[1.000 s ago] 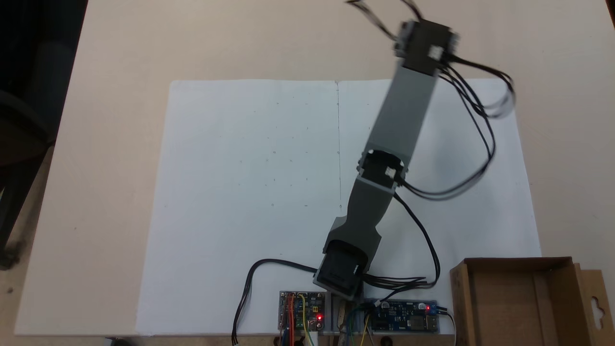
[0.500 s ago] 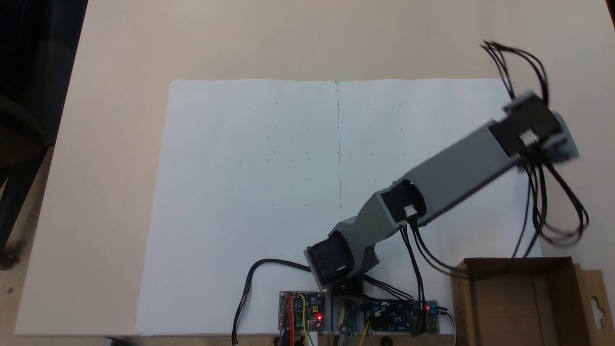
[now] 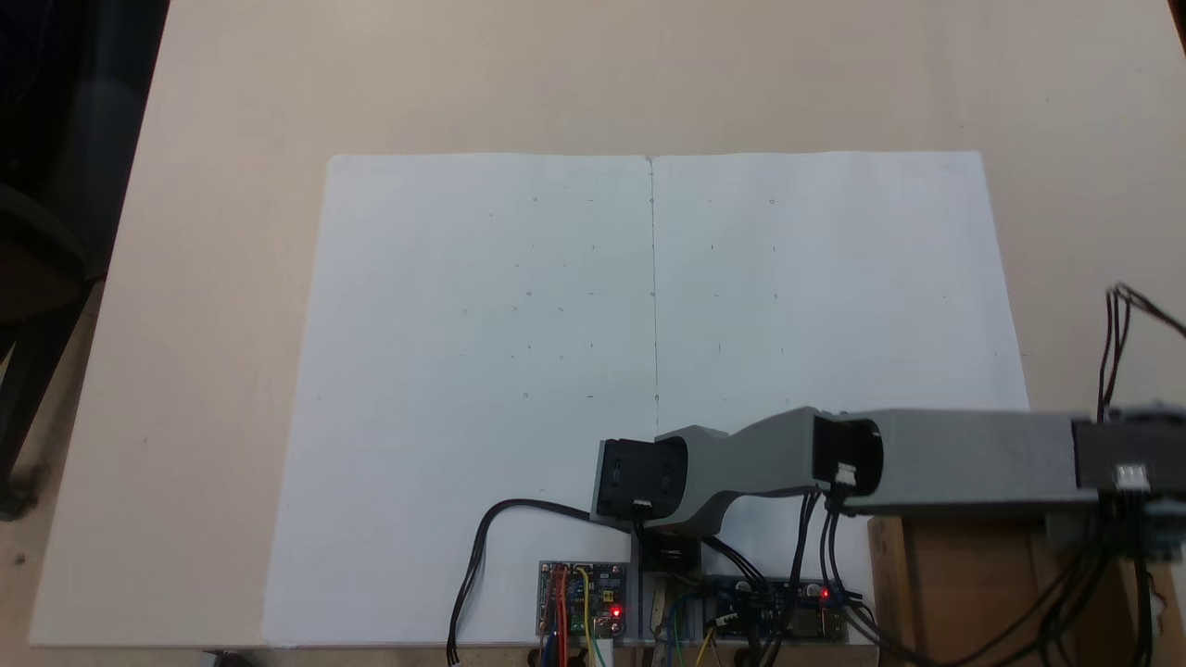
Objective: Grasp a green dice and put it in the bin.
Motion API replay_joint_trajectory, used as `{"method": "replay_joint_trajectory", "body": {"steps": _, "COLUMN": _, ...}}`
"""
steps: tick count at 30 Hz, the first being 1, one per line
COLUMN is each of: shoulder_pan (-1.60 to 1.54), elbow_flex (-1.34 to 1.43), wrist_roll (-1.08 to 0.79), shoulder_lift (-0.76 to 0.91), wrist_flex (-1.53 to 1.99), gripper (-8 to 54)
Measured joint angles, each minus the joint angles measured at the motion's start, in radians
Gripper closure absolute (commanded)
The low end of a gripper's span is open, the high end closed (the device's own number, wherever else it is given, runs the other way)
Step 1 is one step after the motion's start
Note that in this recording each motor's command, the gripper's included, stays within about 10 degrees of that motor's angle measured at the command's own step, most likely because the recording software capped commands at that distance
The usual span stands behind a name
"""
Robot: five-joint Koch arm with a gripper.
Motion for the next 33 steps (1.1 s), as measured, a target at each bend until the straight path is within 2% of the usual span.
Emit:
{"method": "replay_joint_trajectory", "body": {"steps": 6, "shoulder_pan": 0.095, "elbow_flex": 0.0, "wrist_roll": -0.098, "shoulder_lift": -0.014, "wrist_flex": 0.026, "gripper": 30.7}}
{"method": "replay_joint_trajectory", "body": {"steps": 20, "shoulder_pan": 0.097, "elbow_flex": -0.002, "wrist_roll": -0.12, "shoulder_lift": -0.011, "wrist_flex": 0.147, "gripper": 30.1}}
{"method": "replay_joint_trajectory", "body": {"steps": 21, "shoulder_pan": 0.097, "elbow_flex": 0.0, "wrist_roll": -0.12, "shoulder_lift": -0.011, "wrist_flex": 0.147, "gripper": 26.0}}
{"method": "replay_joint_trajectory", "body": {"steps": 23, "shoulder_pan": 0.097, "elbow_flex": -0.002, "wrist_roll": -0.12, "shoulder_lift": -0.011, "wrist_flex": 0.147, "gripper": 12.5}}
{"method": "replay_joint_trajectory", "body": {"steps": 24, "shoulder_pan": 0.097, "elbow_flex": -0.002, "wrist_roll": -0.12, "shoulder_lift": -0.011, "wrist_flex": 0.147, "gripper": 10.9}}
{"method": "replay_joint_trajectory", "body": {"steps": 27, "shoulder_pan": 0.1, "elbow_flex": -0.002, "wrist_roll": -0.12, "shoulder_lift": -0.014, "wrist_flex": 0.147, "gripper": -0.8}}
{"method": "replay_joint_trajectory", "body": {"steps": 28, "shoulder_pan": 0.103, "elbow_flex": -0.002, "wrist_roll": -0.12, "shoulder_lift": -0.015, "wrist_flex": 0.147, "gripper": -3.0}}
{"method": "replay_joint_trajectory", "body": {"steps": 33, "shoulder_pan": 0.106, "elbow_flex": -0.002, "wrist_roll": -0.14, "shoulder_lift": -0.012, "wrist_flex": 0.147, "gripper": -2.0}}
